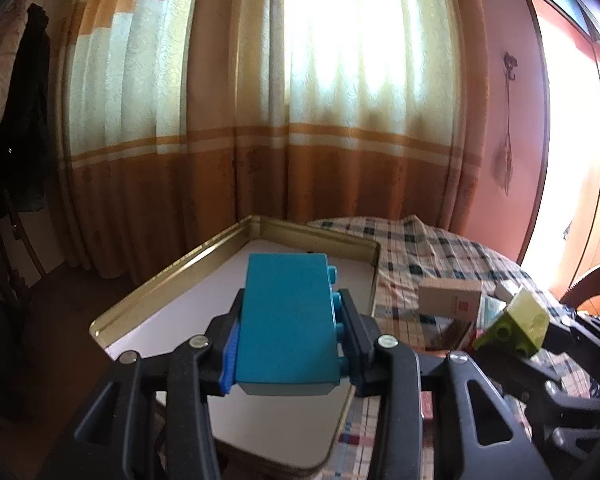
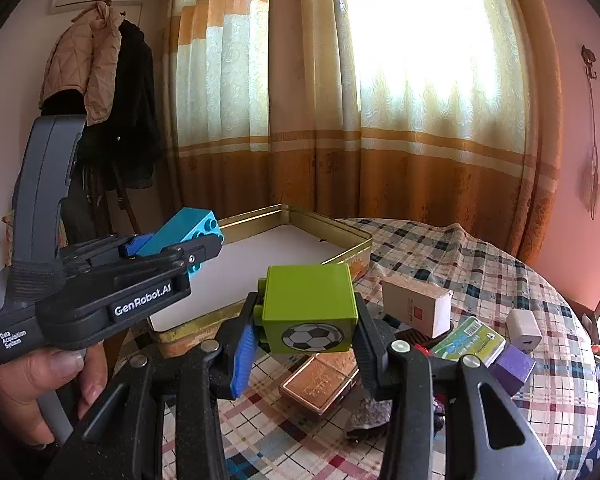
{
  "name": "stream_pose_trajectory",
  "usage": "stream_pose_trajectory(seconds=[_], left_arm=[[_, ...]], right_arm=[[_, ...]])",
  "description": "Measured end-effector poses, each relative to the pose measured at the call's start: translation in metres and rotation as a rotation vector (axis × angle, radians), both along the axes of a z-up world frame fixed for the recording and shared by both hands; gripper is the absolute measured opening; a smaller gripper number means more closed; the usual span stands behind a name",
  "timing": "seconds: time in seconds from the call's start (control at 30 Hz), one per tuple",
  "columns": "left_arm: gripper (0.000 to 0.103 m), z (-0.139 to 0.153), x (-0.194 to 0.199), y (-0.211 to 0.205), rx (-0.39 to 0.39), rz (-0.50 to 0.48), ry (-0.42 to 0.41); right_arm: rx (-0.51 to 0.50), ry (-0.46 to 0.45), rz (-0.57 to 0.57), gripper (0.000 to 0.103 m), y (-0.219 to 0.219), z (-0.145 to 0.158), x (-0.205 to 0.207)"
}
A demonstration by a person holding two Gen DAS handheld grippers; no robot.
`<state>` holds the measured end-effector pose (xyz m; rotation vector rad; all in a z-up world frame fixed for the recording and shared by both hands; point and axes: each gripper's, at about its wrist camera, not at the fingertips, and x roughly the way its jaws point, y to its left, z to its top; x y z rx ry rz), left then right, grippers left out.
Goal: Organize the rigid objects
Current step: 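Lift and carry both held blocks toward the gold tin tray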
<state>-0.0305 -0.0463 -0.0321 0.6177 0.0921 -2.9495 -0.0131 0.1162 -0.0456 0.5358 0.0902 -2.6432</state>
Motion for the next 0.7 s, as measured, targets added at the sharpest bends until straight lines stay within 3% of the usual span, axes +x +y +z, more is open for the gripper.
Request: stream_pose_trajectory(seconds=[0.7], left_arm=[[0.041,-0.007,-0.019,-0.015,0.033,0.047,0.022]], right_arm=[[-0.030,0.016,-0.031,0.045,-0.003,0.001,-0.009]])
